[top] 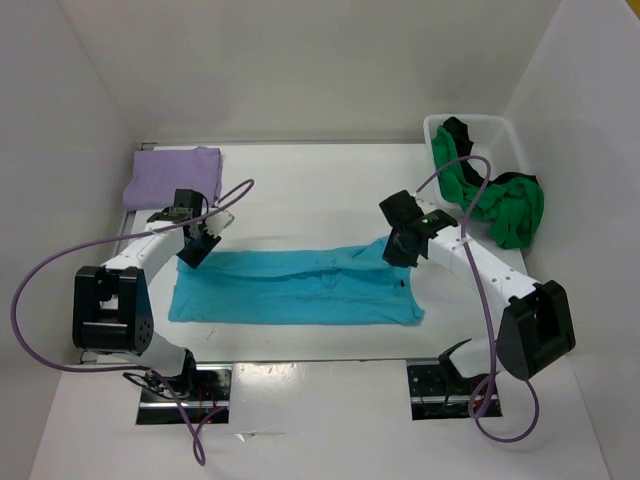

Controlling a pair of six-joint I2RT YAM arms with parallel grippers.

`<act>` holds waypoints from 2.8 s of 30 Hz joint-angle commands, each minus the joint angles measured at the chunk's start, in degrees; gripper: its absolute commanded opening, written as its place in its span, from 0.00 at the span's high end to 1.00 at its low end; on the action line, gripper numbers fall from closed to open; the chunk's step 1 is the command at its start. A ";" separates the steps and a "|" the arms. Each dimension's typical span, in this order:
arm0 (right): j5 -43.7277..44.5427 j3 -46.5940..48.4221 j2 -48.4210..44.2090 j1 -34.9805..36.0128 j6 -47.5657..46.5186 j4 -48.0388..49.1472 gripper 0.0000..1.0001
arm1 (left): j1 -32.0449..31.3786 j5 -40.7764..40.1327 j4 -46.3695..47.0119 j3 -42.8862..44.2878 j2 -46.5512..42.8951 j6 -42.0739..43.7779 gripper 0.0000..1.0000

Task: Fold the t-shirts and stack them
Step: Fold the other side of the tshirt into a rectangle

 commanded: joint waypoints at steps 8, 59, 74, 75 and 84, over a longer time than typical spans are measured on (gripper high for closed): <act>0.06 1.14 0.84 0.49 0.23 -0.36 1.00 | 3.89 7.19 -16.19 3.31 -6.89 7.05 0.33; 3.32 7.53 3.04 -3.64 -5.57 1.23 1.00 | 1.43 -8.63 -4.51 18.24 9.38 -2.97 1.00; -3.46 2.11 2.42 -0.58 -1.44 -3.33 1.00 | -3.05 -12.84 2.18 -5.19 -1.18 5.02 1.00; -2.93 2.11 2.95 -0.57 -0.83 -3.86 1.00 | -3.05 -13.55 2.18 -5.91 -1.18 5.03 1.00; -2.75 2.72 9.71 4.69 0.58 -10.54 1.00 | -3.05 -15.40 1.65 -6.97 2.95 4.50 1.00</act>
